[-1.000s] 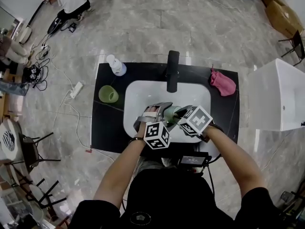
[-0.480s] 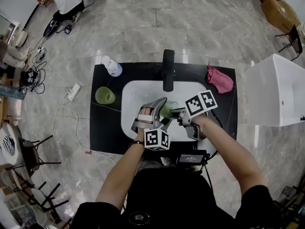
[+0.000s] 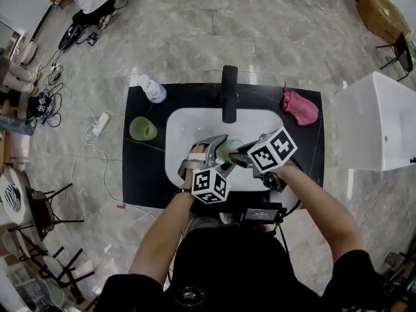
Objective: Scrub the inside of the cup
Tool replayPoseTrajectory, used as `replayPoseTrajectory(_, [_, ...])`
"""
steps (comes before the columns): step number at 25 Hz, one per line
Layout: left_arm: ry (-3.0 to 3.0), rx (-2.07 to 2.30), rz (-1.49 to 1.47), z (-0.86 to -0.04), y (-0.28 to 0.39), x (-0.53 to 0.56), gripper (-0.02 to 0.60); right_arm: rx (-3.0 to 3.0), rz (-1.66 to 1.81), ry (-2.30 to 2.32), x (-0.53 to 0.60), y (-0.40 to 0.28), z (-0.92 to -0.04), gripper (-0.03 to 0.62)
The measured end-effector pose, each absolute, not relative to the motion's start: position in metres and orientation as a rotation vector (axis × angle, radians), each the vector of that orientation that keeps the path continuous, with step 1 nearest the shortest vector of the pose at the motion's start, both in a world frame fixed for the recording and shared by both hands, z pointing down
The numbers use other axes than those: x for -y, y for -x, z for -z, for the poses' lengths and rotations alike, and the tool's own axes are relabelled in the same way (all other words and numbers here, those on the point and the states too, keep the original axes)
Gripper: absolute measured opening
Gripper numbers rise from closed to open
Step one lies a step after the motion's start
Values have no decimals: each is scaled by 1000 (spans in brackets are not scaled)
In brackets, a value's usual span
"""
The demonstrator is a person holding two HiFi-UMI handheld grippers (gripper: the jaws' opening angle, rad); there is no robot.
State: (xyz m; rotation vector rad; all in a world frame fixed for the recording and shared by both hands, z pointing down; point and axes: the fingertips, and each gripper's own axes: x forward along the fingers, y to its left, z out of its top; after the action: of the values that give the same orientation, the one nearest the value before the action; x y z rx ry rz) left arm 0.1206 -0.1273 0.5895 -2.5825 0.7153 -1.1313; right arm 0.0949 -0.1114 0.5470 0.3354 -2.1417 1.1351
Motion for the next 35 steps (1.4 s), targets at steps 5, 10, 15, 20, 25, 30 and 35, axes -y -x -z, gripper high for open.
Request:
replayPoseTrajectory(5, [2672, -635, 1145, -592, -124, 119, 376, 2179, -522, -165, 101, -97, -543, 40])
replayPoseTrajectory(10, [2710, -618, 1147, -590, -127, 119, 376, 2131, -103, -14, 92, -99, -548, 40])
replayPoseTrajectory(15, [2750, -594, 1142, -591, -131, 117, 376, 2003, 358, 179, 88, -105, -552, 40])
replayPoseTrajectory(20, [2819, -530, 1130, -590, -138, 109, 376, 1910, 608, 343, 82, -110, -551, 40])
replayPoseTrajectory(25, [2939, -417, 1089, -586, -147, 98, 376, 1820, 856, 449, 82, -117, -548, 40])
replayPoseTrajectory(30, [3082, -239, 1079, -583, -154, 82, 376, 1765, 1035, 476, 85, -121, -541, 40])
replayPoseTrajectory(35, [3143, -222, 1070, -580, -152, 84, 376, 1750, 1018, 471, 87, -128, -543, 40])
